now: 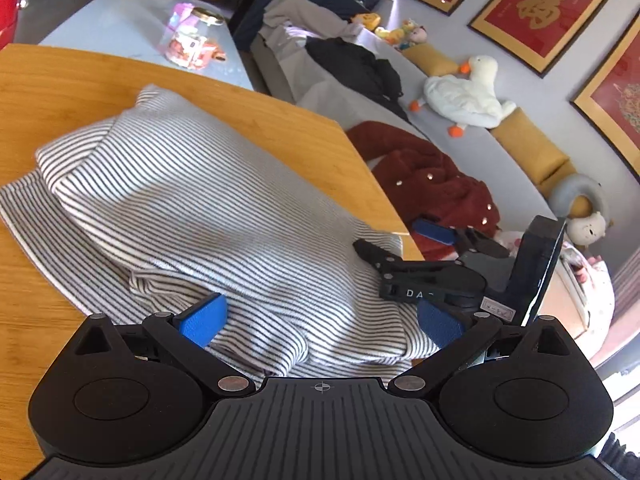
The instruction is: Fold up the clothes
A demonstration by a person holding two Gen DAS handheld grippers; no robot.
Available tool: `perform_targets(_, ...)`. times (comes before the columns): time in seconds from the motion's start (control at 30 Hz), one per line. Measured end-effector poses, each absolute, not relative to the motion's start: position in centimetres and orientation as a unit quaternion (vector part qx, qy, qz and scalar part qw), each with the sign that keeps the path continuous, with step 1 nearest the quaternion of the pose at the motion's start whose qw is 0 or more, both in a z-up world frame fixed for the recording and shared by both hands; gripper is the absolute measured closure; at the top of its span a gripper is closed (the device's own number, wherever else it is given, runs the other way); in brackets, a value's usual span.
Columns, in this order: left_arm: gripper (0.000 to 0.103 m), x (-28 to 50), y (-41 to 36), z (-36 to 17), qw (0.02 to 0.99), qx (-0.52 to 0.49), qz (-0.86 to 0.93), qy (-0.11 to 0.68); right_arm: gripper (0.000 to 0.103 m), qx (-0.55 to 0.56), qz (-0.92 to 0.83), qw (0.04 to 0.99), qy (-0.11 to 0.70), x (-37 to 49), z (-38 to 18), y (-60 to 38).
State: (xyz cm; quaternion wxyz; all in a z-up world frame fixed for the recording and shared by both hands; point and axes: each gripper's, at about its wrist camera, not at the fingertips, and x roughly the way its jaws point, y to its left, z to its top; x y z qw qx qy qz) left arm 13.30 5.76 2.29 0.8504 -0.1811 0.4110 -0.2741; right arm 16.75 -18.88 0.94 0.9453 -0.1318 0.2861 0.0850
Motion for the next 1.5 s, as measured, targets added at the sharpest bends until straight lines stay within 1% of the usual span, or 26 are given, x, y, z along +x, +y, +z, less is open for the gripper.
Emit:
perform_targets(0.33, 0.000, 16.4, 5.8, 0.5, 0.857, -0.176, -0.269, 0.402, 0.000, -0.095, 0.073, 0.947, 0.298, 13.7, 0.7, -20.3)
perform_targets(0.57, 0.000, 18.9, 5.3, 0.7, 0.869, -0.152, -0.256, 0.396, 0.000, -0.057, 0.104, 0.942, 0.313, 10.8, 0.5, -20.0)
perform_targets(0.7, 0.000, 19.8, 5.0, 0.7, 0.874, -0.136, -0.251, 0.393, 0.000, -0.017, 0.123, 0.937, 0.326, 10.1, 0.3, -19.7)
perform_targets(0.8, 0.000, 20.0, 5.0, 0.6, 0.876, -0.125, -0.254, 0.390, 0.000, 0.033, 0.128, 0.930, 0.343, 10.3, -0.1, -20.4)
perform_targets(0.87, 0.000, 19.9, 5.1, 0.6, 0.876, -0.124, -0.254, 0.390, 0.000, 0.060, 0.133, 0.928, 0.343, 10.4, -0.3, -20.9)
perform_targets(0.97, 0.000, 19.7, 5.0, 0.8, 0.878, -0.119, -0.247, 0.392, 0.000, 0.073, 0.139, 0.927, 0.340, 10.2, -0.4, -21.3)
perform_targets(1.2, 0.000, 16.7, 4.3, 1.4, 0.880, -0.086, -0.236, 0.402, 0.000, 0.053, 0.143, 0.926, 0.346, 10.7, -0.4, -20.8)
perform_targets(1.5, 0.000, 13.2, 4.6, 1.2, 0.887, -0.055, -0.237, 0.393, 0.000, 0.053, 0.140, 0.927, 0.344, 10.7, -0.3, -20.5)
